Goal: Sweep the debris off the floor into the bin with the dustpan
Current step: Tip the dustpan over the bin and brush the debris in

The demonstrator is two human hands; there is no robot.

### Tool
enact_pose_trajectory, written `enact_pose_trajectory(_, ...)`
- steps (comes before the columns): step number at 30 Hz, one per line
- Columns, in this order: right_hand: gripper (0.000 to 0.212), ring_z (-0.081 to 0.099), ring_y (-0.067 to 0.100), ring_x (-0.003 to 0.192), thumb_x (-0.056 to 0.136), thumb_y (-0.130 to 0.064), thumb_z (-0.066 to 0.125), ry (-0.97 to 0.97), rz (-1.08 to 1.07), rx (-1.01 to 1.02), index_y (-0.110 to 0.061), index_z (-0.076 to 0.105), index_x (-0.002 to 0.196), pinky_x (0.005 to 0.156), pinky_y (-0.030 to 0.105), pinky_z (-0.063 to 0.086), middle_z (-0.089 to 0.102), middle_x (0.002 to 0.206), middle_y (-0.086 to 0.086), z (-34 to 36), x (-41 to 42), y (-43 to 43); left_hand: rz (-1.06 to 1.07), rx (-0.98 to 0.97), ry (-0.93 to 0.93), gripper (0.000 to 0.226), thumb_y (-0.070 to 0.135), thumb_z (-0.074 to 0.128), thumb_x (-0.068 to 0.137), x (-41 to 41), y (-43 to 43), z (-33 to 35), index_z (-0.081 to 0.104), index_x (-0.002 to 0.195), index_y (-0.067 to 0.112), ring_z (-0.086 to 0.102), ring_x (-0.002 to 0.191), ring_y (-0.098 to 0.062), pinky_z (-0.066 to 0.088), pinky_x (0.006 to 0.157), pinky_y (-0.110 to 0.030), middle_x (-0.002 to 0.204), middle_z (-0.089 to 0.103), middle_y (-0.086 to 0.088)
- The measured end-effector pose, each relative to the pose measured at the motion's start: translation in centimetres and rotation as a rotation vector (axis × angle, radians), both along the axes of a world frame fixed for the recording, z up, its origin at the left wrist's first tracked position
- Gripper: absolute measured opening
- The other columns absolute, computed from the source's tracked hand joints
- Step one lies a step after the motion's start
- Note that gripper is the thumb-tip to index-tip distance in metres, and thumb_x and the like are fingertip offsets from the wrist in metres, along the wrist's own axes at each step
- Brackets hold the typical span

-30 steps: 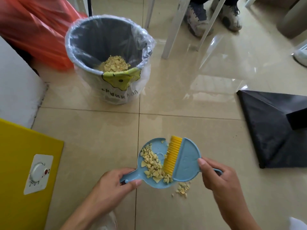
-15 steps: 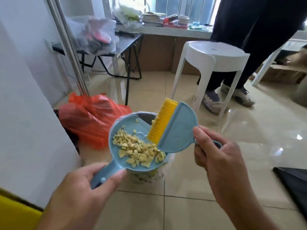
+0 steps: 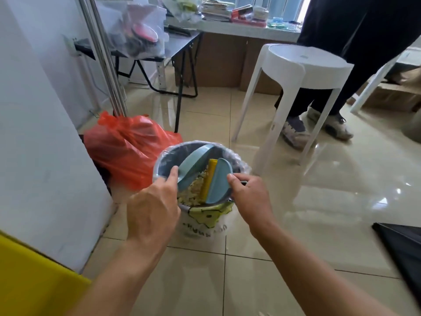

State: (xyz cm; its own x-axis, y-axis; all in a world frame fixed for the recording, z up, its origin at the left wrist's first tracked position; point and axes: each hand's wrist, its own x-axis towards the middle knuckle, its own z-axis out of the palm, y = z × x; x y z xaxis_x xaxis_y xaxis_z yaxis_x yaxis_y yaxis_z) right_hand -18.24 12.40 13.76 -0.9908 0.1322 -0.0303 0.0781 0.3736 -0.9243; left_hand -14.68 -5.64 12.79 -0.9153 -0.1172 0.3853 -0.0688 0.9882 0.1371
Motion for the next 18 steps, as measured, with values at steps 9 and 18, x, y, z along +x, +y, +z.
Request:
enact_pose_trajectory(9, 0.040, 0.074, 0.028, 0.082, 0.100, -0.029, 0.058, -0.100, -0.058, -0.037, -0.027, 0.067, 0.060, 0.075, 0.053, 0.062, 0.075, 0.078, 0.009, 0.4, -0.6, -0.5, -0.075, 0.235, 0.161, 0.057, 0.028, 0.070, 0.094, 0.4, 1.8, 1.1, 0.054, 0.147, 0.015, 0.074, 0.065, -0.028, 0.064, 0.058, -0.040, 0.089, 0.078, -0.009)
enact_pose_trajectory(18, 0.033, 0.053, 0.003, 0.049, 0.101, -0.027, 0.056, 0.012, -0.081, -0.078, -0.026, 0.069, 0.070, 0.052, 0.022, 0.046, 0.061, 0.058, -0.005, 1.3, -0.9, 0.4, -0.048, 0.179, -0.009, 0.052, 0.029, 0.071, 0.092, 1.3, 2.2, -0.5, 0.060, 0.142, 0.025, 0.073, 0.062, -0.025, 0.057, 0.054, -0.034, 0.080, 0.079, -0.004)
